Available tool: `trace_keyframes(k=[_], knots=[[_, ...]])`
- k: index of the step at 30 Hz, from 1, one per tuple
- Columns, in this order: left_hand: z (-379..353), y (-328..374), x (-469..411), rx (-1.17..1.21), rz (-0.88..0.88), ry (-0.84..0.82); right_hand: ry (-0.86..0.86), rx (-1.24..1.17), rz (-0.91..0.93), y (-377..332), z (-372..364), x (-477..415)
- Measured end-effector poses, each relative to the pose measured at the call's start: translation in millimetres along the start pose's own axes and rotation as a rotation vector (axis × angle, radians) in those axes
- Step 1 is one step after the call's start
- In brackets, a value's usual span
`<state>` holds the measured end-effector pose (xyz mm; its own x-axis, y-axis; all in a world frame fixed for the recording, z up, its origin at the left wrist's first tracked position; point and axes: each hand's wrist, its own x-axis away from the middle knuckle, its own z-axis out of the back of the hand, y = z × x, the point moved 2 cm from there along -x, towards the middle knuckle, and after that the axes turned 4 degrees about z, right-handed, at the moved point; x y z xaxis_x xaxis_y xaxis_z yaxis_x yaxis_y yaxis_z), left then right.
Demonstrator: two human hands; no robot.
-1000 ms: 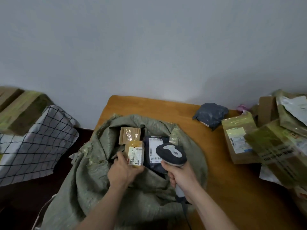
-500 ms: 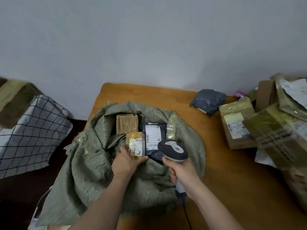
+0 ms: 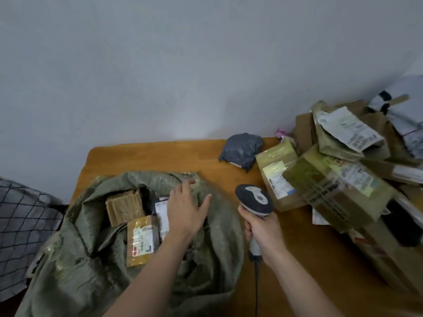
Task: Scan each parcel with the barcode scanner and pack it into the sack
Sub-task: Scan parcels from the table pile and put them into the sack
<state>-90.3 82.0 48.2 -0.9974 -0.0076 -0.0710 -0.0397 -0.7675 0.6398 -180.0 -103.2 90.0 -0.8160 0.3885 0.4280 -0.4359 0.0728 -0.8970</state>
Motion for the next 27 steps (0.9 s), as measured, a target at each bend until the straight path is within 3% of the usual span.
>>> trace_keyframes(k=[6, 10, 14, 21, 27], knots=[[-92.0, 64.7, -62.3, -0.287, -0.187, -0.317, -0.062, 0.102, -0.077, 19.8, 42.5, -56.4], [-150.7, 80.7, -96.0, -0.509, -0.234, -0.593, -0.054, 0.017, -0.156, 42.8, 63.8, -84.5], [-189.7, 96.8, -115.2, -0.454, -0.242, -0.758, -0.086, 0.005, -0.242, 65.5, 79.7, -108.8], [-218.0, 105.9, -128.2, -0.300, -0.087, -0.774, -0.102, 0.015, -0.227, 87.8, 92.7, -118.5], [-191.0, 96.3, -105.3, -0.187, -0.012, -0.454, -0.078, 0.024, -0.226, 91.0, 94.2, -103.3]])
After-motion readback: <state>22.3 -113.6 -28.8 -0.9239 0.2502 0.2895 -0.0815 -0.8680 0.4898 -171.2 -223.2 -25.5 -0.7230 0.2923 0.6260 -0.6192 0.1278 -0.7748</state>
